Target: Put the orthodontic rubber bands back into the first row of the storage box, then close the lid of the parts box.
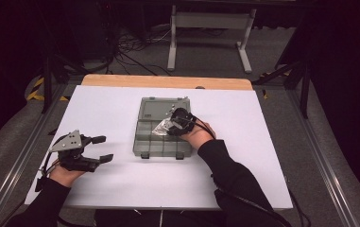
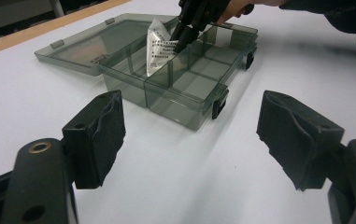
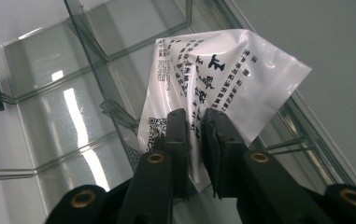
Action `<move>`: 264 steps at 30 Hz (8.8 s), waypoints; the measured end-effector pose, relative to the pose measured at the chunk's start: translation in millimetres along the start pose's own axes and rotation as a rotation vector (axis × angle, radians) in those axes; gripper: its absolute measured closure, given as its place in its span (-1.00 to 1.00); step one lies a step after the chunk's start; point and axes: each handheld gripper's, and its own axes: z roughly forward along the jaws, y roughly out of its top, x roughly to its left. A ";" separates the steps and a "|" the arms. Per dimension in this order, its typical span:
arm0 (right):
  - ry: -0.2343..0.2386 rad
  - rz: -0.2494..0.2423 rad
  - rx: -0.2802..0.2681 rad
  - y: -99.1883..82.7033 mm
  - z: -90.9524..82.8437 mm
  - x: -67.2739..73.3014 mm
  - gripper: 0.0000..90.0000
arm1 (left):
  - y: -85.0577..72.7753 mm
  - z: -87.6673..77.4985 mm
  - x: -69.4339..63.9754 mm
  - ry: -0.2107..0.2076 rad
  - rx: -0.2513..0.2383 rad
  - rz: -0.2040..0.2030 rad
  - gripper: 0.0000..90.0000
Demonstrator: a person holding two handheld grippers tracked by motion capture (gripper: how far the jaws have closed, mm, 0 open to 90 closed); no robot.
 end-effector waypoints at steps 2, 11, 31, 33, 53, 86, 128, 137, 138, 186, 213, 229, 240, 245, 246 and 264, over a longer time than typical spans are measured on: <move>-0.007 0.002 -0.003 0.2 -0.8 0.4 0.63 | 0.1 -0.1 0.2 -0.002 0.003 -0.001 -0.47; -0.015 -0.009 -0.042 4.9 -11.9 3.1 0.56 | 0.0 0.1 -0.3 -0.001 0.000 -0.003 -0.47; -0.039 -0.023 -0.101 10.0 -27.8 5.6 0.58 | 0.1 0.8 0.7 0.002 0.002 -0.004 -0.47; -0.041 -0.027 -0.115 10.5 -34.3 6.7 0.72 | 0.7 1.6 1.6 0.001 0.000 -0.002 -0.42; -0.078 -0.014 -0.197 -8.0 -93.0 0.6 1.00 | 33.6 21.1 21.8 0.076 0.084 -0.029 0.99; -0.126 0.072 -0.159 -13.5 -80.0 -58.5 0.99 | 76.1 100.6 96.6 0.144 0.235 -0.136 0.99; -0.135 0.119 -0.072 -23.6 -44.2 -93.2 0.99 | 64.3 146.5 130.7 0.149 0.353 -0.172 0.99; -0.134 0.148 -0.051 -34.0 -37.6 -98.6 0.99 | 59.7 151.8 130.2 0.131 0.389 -0.187 0.99; -0.135 0.150 -0.047 -34.7 -36.8 -99.2 0.99 | 59.4 152.3 130.3 0.131 0.387 -0.186 0.99; -0.101 0.144 0.009 -35.9 -21.5 -98.7 0.99 | 49.8 166.3 132.0 0.123 0.451 -0.187 0.99; -0.108 0.160 -0.017 -27.2 -14.1 -100.2 0.99 | 55.0 175.1 134.0 0.131 0.455 -0.198 0.99; -0.133 0.159 -0.115 -25.0 -35.8 -100.2 0.99 | 71.1 164.8 129.0 0.187 0.369 -0.168 0.99; -0.151 0.134 -0.156 -20.6 -51.3 -96.2 1.00 | 79.2 156.6 126.2 0.200 0.346 -0.153 0.98; -0.159 0.118 -0.189 -18.4 -59.5 -93.1 0.99 | 82.5 152.2 124.4 0.193 0.341 -0.145 0.98; -0.159 0.113 -0.193 -18.2 -61.1 -92.8 1.00 | 83.4 151.3 124.0 0.193 0.340 -0.139 0.98; -0.158 0.051 -0.281 -16.7 -90.6 -74.4 0.99 | 100.4 129.4 110.9 0.172 0.278 -0.102 0.97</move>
